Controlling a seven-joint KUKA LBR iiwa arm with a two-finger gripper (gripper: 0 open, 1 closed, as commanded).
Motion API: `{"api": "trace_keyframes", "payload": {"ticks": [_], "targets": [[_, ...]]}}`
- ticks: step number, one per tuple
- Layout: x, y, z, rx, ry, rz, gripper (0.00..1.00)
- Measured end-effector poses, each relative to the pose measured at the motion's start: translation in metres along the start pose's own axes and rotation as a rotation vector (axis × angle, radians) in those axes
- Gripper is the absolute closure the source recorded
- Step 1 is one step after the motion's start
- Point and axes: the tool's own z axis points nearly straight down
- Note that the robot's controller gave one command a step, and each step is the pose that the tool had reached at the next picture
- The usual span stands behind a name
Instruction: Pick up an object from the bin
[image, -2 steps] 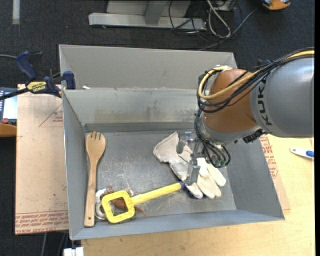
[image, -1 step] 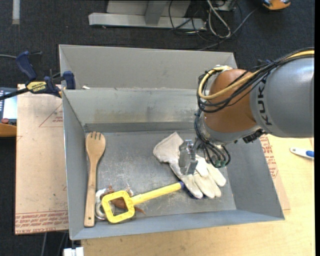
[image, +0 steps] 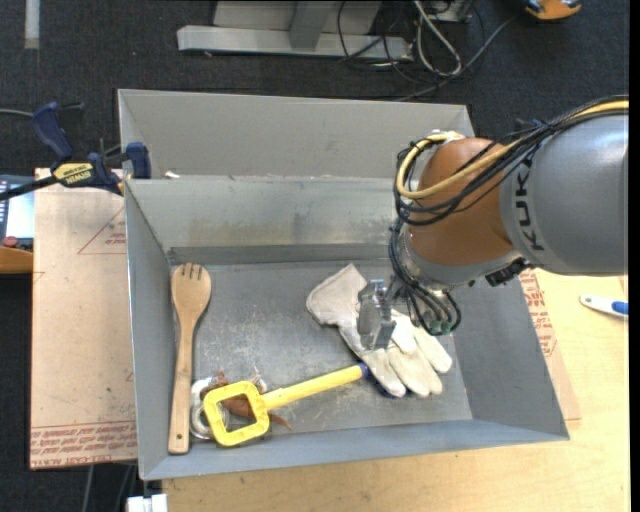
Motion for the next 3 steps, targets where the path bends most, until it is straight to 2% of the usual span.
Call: {"api": "trace_keyframes", "payload": {"ticks": [1,2,3], "targets": [[0.001,0.001,0.007,0.001,-0.004,-0.025,1.0],[-0.038,0.029,0.01,-0.002,-0.006,0.006,1.0],[-0.04,0.018,0.043,0.0,0.003,-0.139,1.0]]}}
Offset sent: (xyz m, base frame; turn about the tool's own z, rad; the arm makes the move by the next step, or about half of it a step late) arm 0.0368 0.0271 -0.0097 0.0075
